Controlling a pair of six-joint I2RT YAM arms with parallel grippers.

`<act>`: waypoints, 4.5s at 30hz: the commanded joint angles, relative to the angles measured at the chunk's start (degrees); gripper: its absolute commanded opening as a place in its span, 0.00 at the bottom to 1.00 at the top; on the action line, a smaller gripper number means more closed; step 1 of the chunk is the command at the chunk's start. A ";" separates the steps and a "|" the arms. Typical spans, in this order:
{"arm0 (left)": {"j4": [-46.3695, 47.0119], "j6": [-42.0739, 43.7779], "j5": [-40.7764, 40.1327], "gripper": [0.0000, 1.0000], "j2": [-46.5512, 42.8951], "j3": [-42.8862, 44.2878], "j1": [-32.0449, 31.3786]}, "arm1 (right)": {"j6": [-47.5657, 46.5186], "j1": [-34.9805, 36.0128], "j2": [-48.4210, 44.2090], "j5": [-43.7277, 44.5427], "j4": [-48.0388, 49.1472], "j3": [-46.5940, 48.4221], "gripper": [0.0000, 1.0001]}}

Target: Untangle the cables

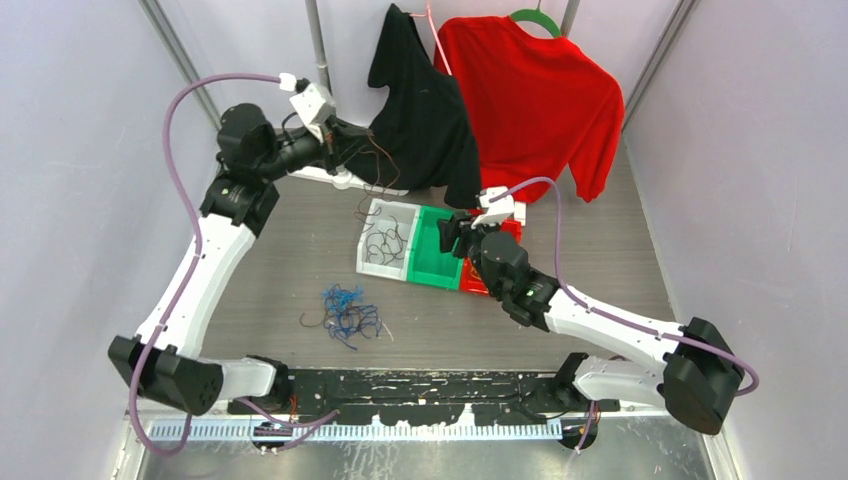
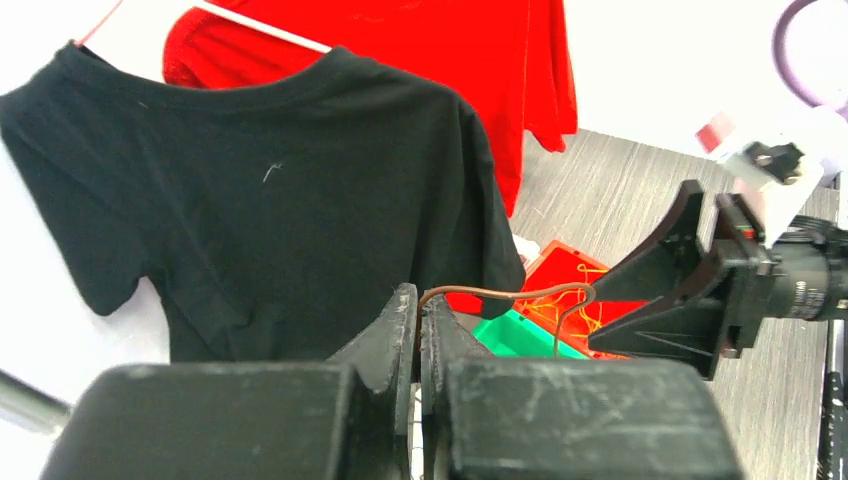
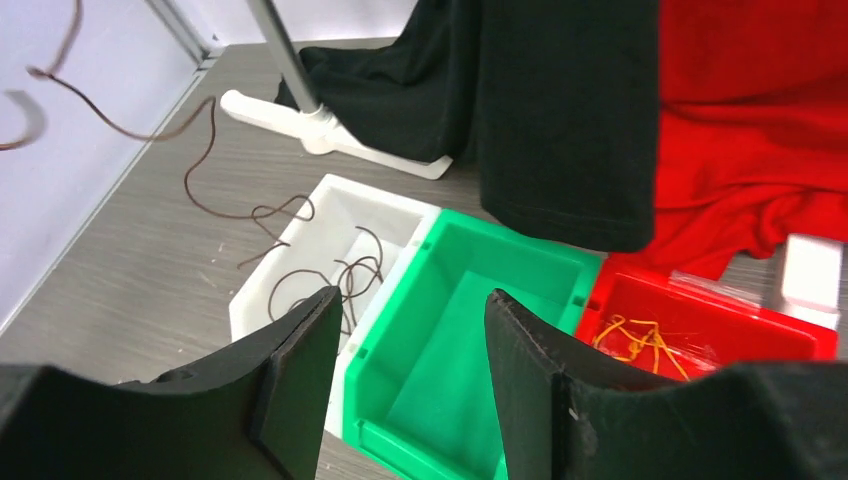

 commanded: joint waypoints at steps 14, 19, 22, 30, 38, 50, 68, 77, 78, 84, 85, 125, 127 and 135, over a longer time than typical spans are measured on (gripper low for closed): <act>0.01 3.04 -2.95 0.00 11.24 6.10 -5.85 | -0.58 -3.39 -4.04 5.06 1.32 -1.95 0.59; -3.07 8.98 -5.49 0.00 11.20 1.35 -6.07 | 0.67 -4.22 -4.28 4.16 1.57 -2.67 0.59; -4.59 15.99 -10.88 0.00 10.50 -2.82 -6.07 | 0.90 -4.36 -4.14 3.44 1.27 -2.67 0.59; -6.95 32.35 -24.39 0.00 13.67 -8.21 -6.66 | 1.90 -4.68 -3.55 3.01 1.60 -2.96 0.58; -8.24 41.52 -22.84 0.00 16.32 -11.35 -10.54 | 2.76 -4.94 -1.63 2.84 2.45 -2.34 0.57; -10.28 49.29 -26.30 0.00 22.19 -14.84 -13.10 | 4.09 -5.79 -3.74 3.35 2.36 -4.11 0.56; -50.00 41.51 -18.58 1.00 26.34 9.68 -9.63 | 5.21 -5.99 -4.90 -1.43 -0.92 -1.95 0.55; -51.68 36.01 -18.86 0.99 22.49 10.29 -4.09 | 9.16 -5.97 1.08 -16.63 0.24 1.86 0.53; -51.27 35.33 -19.61 1.00 21.74 9.56 -3.88 | 10.06 -5.98 2.44 -19.85 1.43 2.48 0.52; -55.47 32.33 -11.62 1.00 17.35 10.02 4.36 | 14.02 -6.09 13.95 -44.40 4.41 8.27 0.47; -57.57 34.00 -10.09 1.00 16.39 9.51 5.91 | 14.62 -6.28 15.89 -46.89 4.42 9.14 0.45; -47.54 61.27 -20.06 0.71 -5.13 -41.19 0.70 | 8.13 -7.41 17.26 -34.91 6.99 15.38 0.35; -47.25 61.74 -21.20 0.69 -4.01 -40.44 -0.43 | 9.77 -7.39 15.08 -34.98 8.90 13.06 0.35; -43.88 64.86 -22.72 0.68 -0.50 -43.31 -1.04 | 13.36 -7.41 5.27 -32.41 7.45 6.78 0.34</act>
